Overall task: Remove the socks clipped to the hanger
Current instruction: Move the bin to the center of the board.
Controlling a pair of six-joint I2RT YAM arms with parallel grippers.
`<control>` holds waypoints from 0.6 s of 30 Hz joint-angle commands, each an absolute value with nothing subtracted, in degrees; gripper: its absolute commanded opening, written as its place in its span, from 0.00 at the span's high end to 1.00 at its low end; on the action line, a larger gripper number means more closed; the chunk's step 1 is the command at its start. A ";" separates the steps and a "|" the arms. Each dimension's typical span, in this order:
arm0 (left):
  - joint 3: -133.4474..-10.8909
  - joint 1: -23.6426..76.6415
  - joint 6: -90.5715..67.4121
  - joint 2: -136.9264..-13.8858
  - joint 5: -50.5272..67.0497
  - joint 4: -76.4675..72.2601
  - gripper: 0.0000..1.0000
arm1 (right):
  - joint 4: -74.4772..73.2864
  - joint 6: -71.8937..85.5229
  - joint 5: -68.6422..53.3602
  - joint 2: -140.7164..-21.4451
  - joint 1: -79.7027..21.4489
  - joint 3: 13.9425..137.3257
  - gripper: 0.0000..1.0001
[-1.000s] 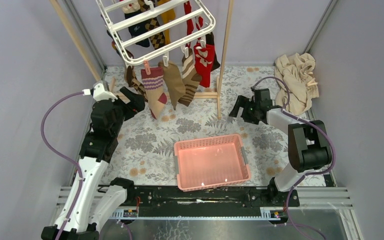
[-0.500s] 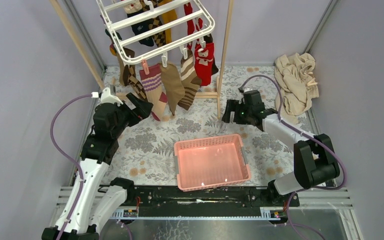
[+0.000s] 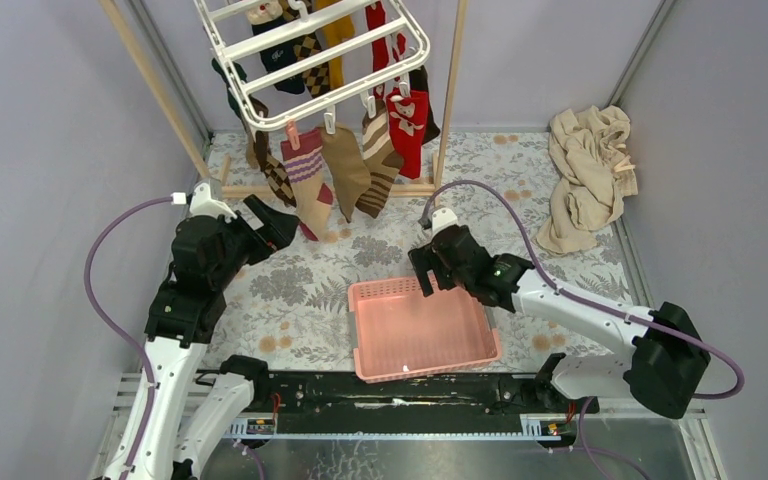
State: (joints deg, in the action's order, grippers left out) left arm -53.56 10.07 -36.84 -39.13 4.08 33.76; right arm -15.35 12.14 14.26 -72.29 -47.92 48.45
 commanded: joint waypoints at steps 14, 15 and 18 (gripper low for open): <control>-54.15 9.84 -36.83 -38.00 3.08 36.83 0.02 | -7.54 39.47 19.92 -74.79 -60.03 40.79 0.15; -54.15 9.82 -36.85 -37.95 3.03 36.82 0.01 | -7.14 40.29 21.19 -76.63 -60.03 41.40 0.13; -53.86 9.84 -36.78 -37.70 3.09 36.83 0.02 | -6.76 39.81 26.04 -82.93 -60.03 44.96 0.10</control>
State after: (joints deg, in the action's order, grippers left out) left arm -53.58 10.07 -36.86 -38.52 3.51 37.39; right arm -12.16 35.44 19.79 -77.45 -59.61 41.15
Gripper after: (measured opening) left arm 0.984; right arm 0.873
